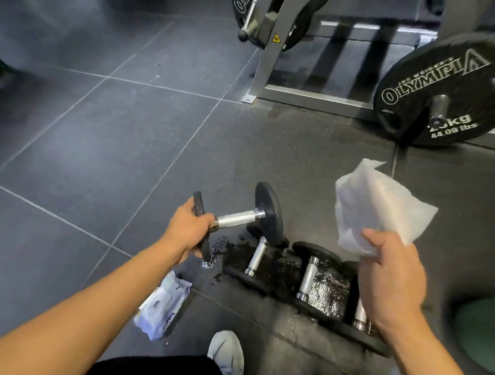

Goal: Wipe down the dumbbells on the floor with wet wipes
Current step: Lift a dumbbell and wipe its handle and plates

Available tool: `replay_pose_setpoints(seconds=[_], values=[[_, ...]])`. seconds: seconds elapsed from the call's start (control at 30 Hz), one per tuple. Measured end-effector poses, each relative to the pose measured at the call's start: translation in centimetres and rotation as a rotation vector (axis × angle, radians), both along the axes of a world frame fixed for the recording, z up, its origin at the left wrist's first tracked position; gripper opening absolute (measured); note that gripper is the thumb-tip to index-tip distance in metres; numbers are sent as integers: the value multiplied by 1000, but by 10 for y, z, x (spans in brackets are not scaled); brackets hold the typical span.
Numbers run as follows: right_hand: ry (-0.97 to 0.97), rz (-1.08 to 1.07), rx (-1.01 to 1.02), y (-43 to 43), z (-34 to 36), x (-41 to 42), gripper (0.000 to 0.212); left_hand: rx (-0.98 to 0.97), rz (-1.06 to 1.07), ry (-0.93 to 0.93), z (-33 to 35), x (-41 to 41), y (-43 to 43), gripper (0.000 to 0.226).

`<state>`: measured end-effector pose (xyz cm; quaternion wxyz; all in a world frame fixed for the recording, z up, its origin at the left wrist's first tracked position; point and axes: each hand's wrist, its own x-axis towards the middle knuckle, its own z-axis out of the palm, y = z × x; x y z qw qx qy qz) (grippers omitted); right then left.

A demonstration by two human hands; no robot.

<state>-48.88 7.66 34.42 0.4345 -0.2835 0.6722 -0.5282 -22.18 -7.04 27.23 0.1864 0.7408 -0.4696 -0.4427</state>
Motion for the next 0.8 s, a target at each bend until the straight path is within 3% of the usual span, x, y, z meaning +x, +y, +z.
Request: replay_pose_setpoints(seconds=[0.03, 0.07, 0.13, 0.17, 0.23, 0.3, 0.37, 0.43, 0.53, 0.73, 0.8], values=[[271, 112, -89, 3, 5, 4, 42, 9, -12, 38, 14, -11, 15, 20], [424, 227, -234, 4, 7, 9, 32, 12, -22, 84, 23, -21, 31, 23], [778, 466, -381, 4, 7, 26, 51, -5, -6, 196, 35, -40, 62, 30], [961, 619, -396, 5, -11, 29, 63, -28, 8, 239, 41, -48, 76, 33], [1192, 836, -200, 13, -39, 38, 73, -66, -12, 282, 48, -60, 94, 32], [1306, 1037, -23, 28, -57, 44, 80, -40, -13, 341, 53, -69, 104, 30], [1396, 1104, -4, 40, -64, 38, 93, -26, -34, 388, 55, -77, 109, 30], [1304, 1089, -16, 41, -59, 25, 100, -38, -69, 410, 54, -84, 112, 27], [1190, 1001, -15, 35, -55, 11, 90, -67, -116, 365, 49, -90, 110, 23], [1426, 769, 12, 24, -80, 18, 78, -88, -203, 286, 42, -102, 112, 38], [1454, 684, 35, 18, -88, 20, 61, -124, -257, 228, 39, -107, 118, 53]])
